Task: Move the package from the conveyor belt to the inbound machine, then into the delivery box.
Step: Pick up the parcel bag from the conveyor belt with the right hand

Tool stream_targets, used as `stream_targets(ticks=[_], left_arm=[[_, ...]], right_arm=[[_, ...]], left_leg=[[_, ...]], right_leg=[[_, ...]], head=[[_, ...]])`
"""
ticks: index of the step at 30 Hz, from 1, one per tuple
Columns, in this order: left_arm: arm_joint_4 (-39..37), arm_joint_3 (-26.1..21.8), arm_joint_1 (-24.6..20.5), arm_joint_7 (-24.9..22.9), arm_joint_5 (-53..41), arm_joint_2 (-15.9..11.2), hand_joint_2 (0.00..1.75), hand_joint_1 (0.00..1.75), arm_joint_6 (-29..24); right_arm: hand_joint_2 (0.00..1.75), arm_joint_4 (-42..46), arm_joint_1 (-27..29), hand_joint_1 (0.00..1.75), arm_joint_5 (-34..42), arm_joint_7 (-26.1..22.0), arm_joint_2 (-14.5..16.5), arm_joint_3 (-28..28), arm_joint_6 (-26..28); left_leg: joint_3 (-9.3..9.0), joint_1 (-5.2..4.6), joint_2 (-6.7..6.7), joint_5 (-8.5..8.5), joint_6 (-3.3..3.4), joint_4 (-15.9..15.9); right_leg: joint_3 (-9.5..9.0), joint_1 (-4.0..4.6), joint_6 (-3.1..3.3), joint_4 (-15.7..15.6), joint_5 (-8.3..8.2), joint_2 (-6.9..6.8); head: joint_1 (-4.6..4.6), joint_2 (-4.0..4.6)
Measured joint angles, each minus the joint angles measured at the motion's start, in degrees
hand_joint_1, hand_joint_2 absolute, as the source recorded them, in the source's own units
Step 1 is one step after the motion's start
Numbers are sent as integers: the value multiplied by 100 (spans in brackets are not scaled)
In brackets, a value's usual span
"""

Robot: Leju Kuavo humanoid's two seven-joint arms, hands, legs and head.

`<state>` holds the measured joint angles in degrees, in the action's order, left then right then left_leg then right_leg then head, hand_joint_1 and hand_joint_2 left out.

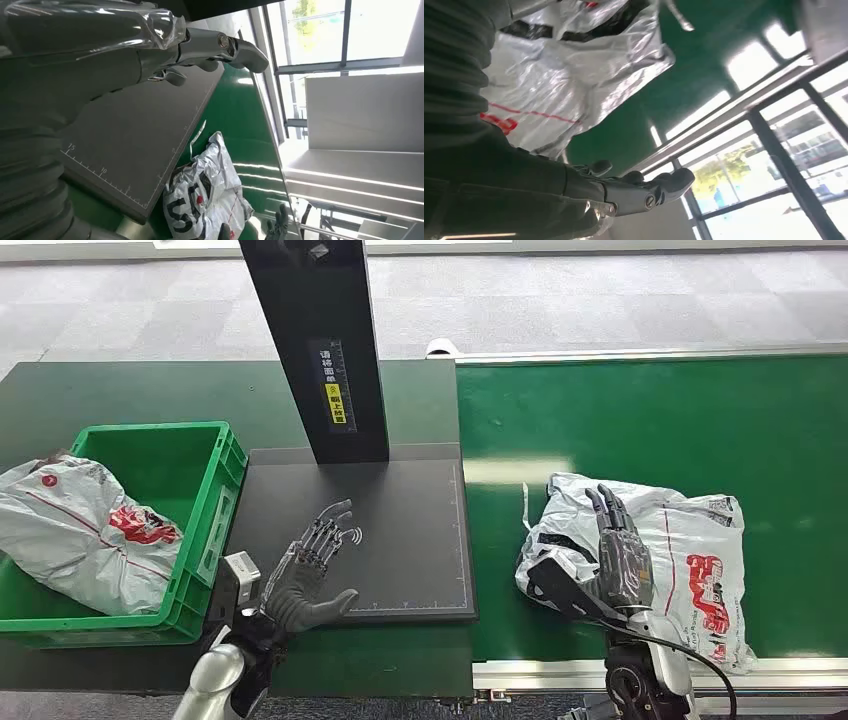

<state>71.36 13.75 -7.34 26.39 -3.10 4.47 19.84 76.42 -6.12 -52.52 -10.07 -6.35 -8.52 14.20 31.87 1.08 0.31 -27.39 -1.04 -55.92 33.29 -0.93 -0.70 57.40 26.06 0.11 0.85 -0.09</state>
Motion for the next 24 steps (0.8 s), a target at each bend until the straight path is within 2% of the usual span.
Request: stream_targets(ticks=[6,10,15,24], left_arm=[[78,-46,22,-90,-9,-8,175,0,13],[139,-76,28,-118,-26,-4,175,0,14],[188,-138,42,-153,-48,9,175,0,40],[296,-214,155,-209,-84,27,175,0,48]], right_arm=[[175,-386,-70,0,-804,563,-113,453,-301],[175,-616,-119,0,-976,656,-128,643,-442],[175,-874,-204,0,-1100,750,-126,684,-848],[175,-1464,-398,0,-1476,1207,-225,679,-1261]], left_leg=[[2,0,-1,0,0,0],[4,0,-1,0,0,0],[5,0,0,0,0,1],[6,0,1,0,0,0]], right_leg=[[0,0,0,0,0,-1],[2,0,0,0,0,-1],[3,1,0,0,0,-1],[4,0,-1,0,1,-3]], head=[[-1,0],[-1,0],[-1,0],[-1,0]])
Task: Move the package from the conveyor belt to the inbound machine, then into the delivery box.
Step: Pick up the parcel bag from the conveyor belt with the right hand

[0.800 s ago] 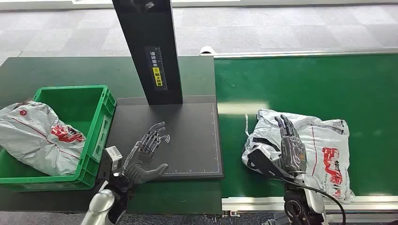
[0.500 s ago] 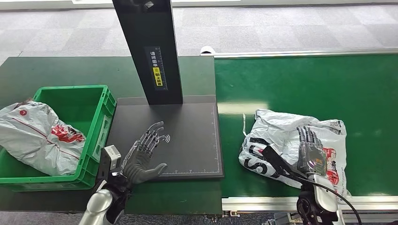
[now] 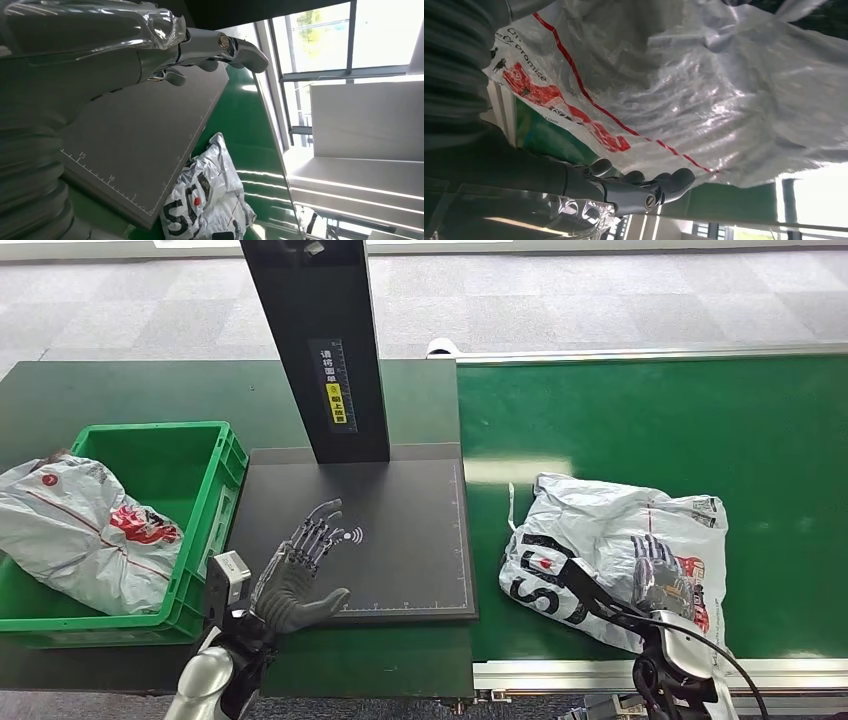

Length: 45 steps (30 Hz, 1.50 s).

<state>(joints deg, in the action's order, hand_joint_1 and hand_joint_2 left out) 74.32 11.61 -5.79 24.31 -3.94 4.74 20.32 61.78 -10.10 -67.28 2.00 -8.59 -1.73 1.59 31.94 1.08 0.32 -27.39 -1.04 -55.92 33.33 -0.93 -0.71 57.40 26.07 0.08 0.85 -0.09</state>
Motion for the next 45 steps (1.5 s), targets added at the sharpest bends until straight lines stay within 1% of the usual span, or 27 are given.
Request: stream_targets(ticks=[9,15,19,20,21,23,24,25,34,45], left_arm=[[43,-11,96,-66,-47,27,175,0,-40],[14,-14,21,-130,-86,78,175,0,-60],[-25,-15,-34,-146,-87,104,175,0,-60],[-26,-15,-35,-148,-87,108,175,0,-61],[-27,-15,-35,-148,-87,110,175,0,-67],[-27,-15,-35,-149,-86,114,175,0,-83],[-27,-16,-35,-151,-82,116,175,0,-89],[-27,-16,-34,-155,-72,119,175,0,-88],[-25,-43,-10,-169,-34,121,175,0,-110],[9,-87,61,-168,-32,121,175,0,-151]], right_arm=[[175,-511,-59,0,42,-10,-125,-11,-410],[175,-984,-349,0,93,-270,-248,-162,-906],[175,-1239,-514,2,128,-351,-286,-251,-978],[175,-1288,-548,7,131,-370,-291,-271,-984],[175,-1340,-584,44,136,-396,-297,-292,-989],[175,-1439,-650,129,149,-450,-307,-331,-994],[175,-1483,-675,168,161,-475,-309,-346,-999],[175,-1517,-692,175,177,-498,-312,-360,-1007],[175,-1623,-738,175,428,-722,-428,-558,-1080],[175,-1625,-800,175,550,-961,-521,-762,-1133]], left_leg=[[1,0,-1,0,0,0],[-31,0,-14,-4,4,0],[-60,0,-23,-11,8,0],[-65,0,-26,-11,9,-1],[-68,0,-28,-11,9,-3],[-73,0,-29,-11,10,-7],[-75,0,-29,-11,10,-8],[-79,0,-30,-11,11,-9],[-84,0,-22,-8,15,-13],[-59,0,-3,-11,16,-13]], right_leg=[[2,0,0,0,0,-1],[-23,1,-1,-6,1,5],[-50,1,-4,-10,3,9],[-53,1,-5,-11,3,9],[-56,1,-5,-12,3,9],[-62,1,-6,-12,2,9],[-67,1,-7,-13,1,9],[-73,1,-7,-13,1,9],[-88,0,-12,-15,-4,8],[-73,1,-21,-14,6,-1]], head=[[1,0],[-1,0],[-1,0],[-1,0],[-1,0],[-2,0],[-2,0],[-1,0],[0,0],[-2,0]])
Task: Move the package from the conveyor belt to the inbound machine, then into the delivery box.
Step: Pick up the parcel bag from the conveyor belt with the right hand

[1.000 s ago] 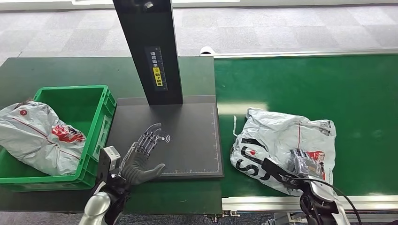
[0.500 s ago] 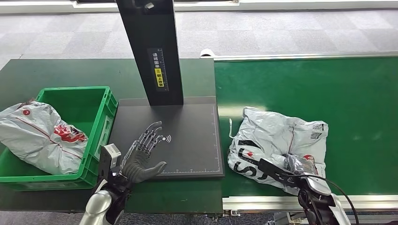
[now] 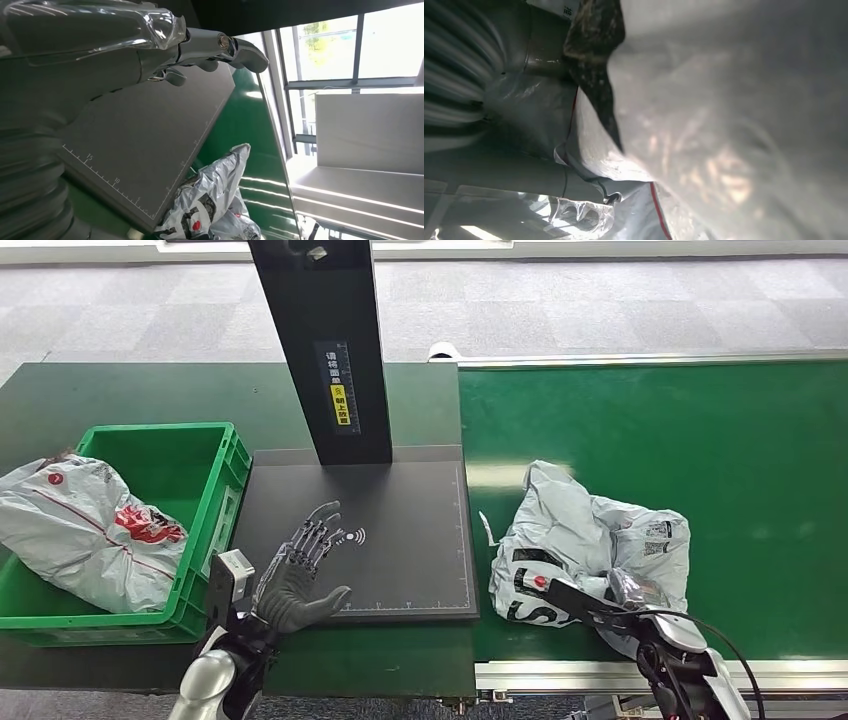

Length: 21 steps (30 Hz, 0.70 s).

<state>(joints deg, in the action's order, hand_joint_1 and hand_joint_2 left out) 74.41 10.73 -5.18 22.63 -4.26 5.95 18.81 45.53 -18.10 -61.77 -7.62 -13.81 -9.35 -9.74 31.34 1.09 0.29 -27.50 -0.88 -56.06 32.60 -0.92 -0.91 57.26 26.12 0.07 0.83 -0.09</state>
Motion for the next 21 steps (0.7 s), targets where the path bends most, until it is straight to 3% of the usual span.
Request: stream_targets(ticks=[6,13,21], left_arm=[[258,-90,207,-1,2,0,175,0,-47],[668,-256,551,64,-11,3,175,0,-63],[679,-290,518,216,-286,4,175,0,-244]], right_arm=[[175,-14,-40,175,69,-369,-3,-169,688],[175,751,-29,175,682,-733,297,-48,2221],[175,1961,280,175,1898,-1307,632,558,2693]], left_leg=[[23,0,-1,0,0,1],[48,1,2,3,-2,1],[63,0,5,1,-1,0]], right_leg=[[17,0,0,2,-2,1],[51,1,3,6,-4,-1],[62,0,3,6,-1,-4]], head=[[2,0],[2,0],[1,0]])
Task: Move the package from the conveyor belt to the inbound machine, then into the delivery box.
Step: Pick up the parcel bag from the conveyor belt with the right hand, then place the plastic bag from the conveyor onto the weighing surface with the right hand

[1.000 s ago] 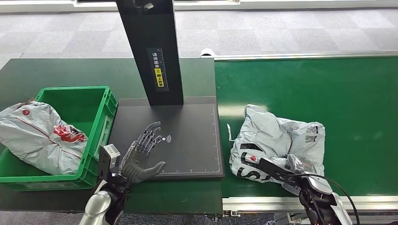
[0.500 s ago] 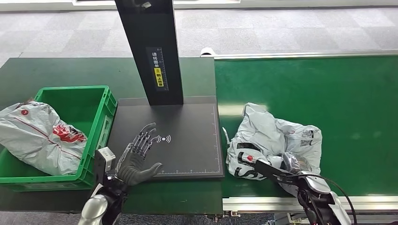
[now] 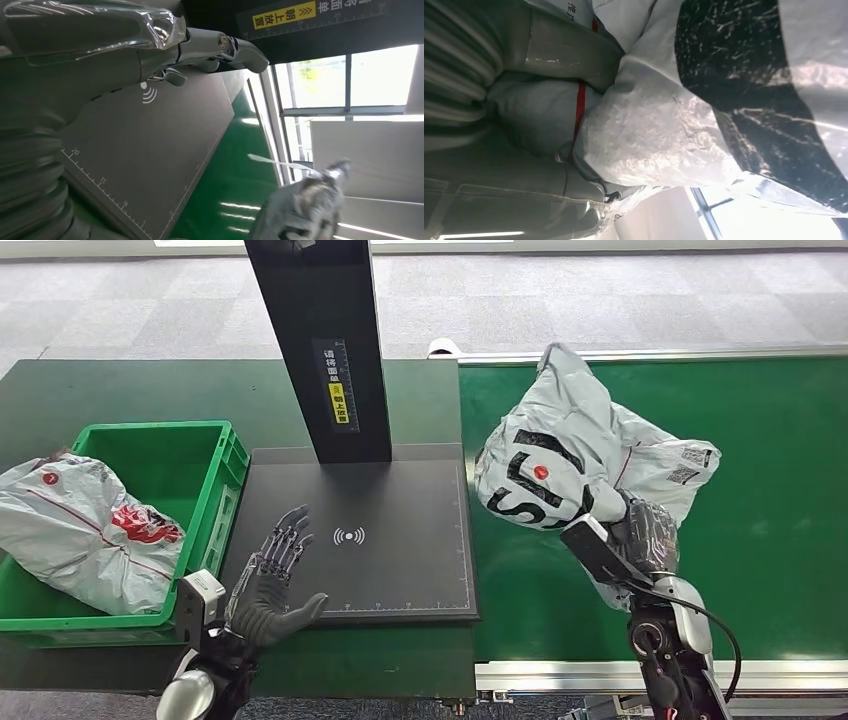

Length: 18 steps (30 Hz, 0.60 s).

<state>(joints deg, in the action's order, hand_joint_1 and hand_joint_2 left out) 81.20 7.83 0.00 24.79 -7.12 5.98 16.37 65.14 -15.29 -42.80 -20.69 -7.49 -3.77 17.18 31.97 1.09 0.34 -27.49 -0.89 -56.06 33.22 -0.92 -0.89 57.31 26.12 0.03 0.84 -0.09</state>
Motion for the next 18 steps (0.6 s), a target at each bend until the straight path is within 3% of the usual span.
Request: stream_targets(ticks=[8,11,14,18], left_arm=[[-7,34,-51,135,-222,1,175,0,-364],[-2,45,-76,209,-286,1,175,0,-597],[4,54,-105,261,-268,-2,175,0,-657],[2,98,-157,351,-210,-14,175,0,-667]], right_arm=[[175,763,292,175,955,-670,235,484,521],[175,1063,387,175,1289,-850,290,527,328],[175,1161,425,175,1238,-982,349,347,-90],[175,1081,416,175,561,-1030,437,-359,-373]], left_leg=[[2,1,-1,0,0,1],[2,1,-6,0,0,2],[3,2,-8,0,0,3],[2,2,-5,0,-1,3]], right_leg=[[5,1,0,0,0,1],[5,2,0,0,0,5],[5,2,0,0,0,6],[4,2,1,1,0,5]], head=[[1,0],[1,0],[1,0],[1,0]])
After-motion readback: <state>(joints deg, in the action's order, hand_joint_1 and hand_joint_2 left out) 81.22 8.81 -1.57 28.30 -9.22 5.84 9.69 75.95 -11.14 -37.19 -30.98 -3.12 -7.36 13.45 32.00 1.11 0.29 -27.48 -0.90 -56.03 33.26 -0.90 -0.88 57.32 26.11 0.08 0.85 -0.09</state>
